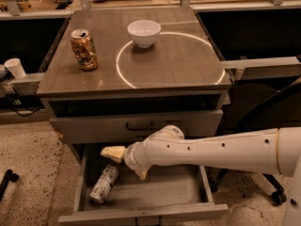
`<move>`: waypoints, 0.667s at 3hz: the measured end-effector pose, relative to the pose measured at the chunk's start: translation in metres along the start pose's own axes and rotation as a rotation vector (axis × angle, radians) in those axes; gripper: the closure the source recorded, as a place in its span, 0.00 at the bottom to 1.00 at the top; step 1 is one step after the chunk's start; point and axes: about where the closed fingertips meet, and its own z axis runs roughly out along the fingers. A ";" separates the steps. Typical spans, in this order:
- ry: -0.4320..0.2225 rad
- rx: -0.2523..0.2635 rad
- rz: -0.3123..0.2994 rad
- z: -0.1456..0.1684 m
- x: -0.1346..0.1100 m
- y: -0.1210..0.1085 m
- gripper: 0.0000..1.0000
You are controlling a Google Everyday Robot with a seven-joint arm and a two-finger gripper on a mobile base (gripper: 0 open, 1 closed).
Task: Pick blue plastic bottle from middle drawer and place on counter
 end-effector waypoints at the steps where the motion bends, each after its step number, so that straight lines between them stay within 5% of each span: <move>1: -0.008 0.019 -0.001 0.010 0.005 -0.003 0.00; 2: -0.010 -0.023 -0.010 0.026 0.011 0.000 0.00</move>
Offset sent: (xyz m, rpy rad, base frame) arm 0.0272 0.0264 -0.0445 -0.0931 0.0341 0.0196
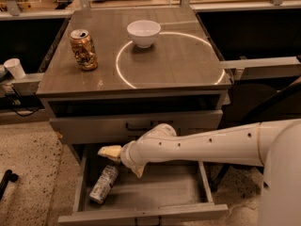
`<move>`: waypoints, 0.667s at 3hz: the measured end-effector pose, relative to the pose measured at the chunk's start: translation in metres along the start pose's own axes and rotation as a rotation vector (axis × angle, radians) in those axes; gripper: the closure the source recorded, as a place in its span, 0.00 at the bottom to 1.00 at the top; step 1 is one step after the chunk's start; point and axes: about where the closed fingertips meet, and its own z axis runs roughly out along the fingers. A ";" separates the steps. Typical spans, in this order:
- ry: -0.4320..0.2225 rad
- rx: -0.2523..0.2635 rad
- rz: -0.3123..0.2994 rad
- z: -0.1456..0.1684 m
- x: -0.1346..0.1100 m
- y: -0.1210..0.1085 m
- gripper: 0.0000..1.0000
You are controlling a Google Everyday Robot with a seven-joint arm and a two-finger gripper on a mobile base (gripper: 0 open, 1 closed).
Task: Pick blue plastic bottle from middle drawer and place on counter
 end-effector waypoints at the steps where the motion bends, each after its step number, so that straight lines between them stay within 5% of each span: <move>1: 0.040 -0.036 0.015 0.006 0.006 0.009 0.00; 2: 0.046 -0.038 0.065 0.008 0.006 0.011 0.00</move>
Offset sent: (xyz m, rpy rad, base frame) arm 0.0041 -0.0049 -0.0096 -0.0386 -0.0128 -0.0289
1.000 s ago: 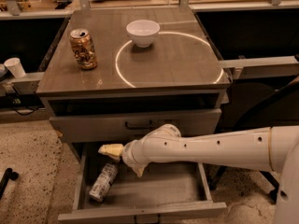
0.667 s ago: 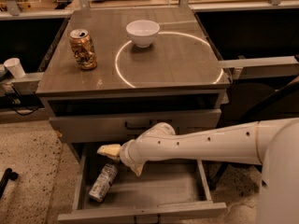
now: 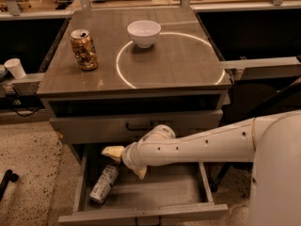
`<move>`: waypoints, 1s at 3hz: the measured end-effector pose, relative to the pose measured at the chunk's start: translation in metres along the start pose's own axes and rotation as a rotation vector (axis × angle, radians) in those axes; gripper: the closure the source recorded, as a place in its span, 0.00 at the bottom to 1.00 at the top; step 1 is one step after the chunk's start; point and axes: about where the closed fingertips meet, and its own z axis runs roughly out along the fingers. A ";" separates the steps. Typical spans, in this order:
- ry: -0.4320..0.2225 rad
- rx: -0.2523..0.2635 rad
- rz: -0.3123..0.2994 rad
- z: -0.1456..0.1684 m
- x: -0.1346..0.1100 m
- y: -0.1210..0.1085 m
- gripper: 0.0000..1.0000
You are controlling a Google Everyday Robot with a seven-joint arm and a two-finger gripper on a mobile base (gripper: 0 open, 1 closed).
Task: Pick blue plastic bottle from middle drawer and place on counter
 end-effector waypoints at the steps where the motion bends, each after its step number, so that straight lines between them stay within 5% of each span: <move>1: 0.000 0.000 0.000 0.000 0.000 0.000 0.00; 3: -0.028 0.112 0.039 0.018 -0.010 0.005 0.11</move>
Offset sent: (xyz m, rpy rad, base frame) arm -0.0076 0.0072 -0.0261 0.1619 0.0306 -0.0313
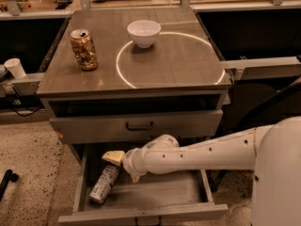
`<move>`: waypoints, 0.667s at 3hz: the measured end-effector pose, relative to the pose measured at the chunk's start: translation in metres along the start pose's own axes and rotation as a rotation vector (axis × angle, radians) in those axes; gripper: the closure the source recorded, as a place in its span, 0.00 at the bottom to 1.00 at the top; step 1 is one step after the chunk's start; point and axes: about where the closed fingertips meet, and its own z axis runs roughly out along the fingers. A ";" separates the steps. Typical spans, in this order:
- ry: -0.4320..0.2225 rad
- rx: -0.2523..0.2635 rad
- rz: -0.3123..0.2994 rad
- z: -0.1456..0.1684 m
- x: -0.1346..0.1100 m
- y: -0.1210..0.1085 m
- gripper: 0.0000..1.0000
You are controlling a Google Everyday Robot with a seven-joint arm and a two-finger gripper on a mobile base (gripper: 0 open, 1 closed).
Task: Pick blue plastic bottle from middle drawer and place on counter
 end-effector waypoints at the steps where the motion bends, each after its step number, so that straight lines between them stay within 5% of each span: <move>1: 0.016 0.012 0.000 0.007 0.005 0.000 0.24; 2: 0.017 0.003 -0.003 0.017 0.006 -0.003 0.24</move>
Offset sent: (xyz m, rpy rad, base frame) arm 0.0010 0.0348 -0.0285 -0.0198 -0.0265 -0.0184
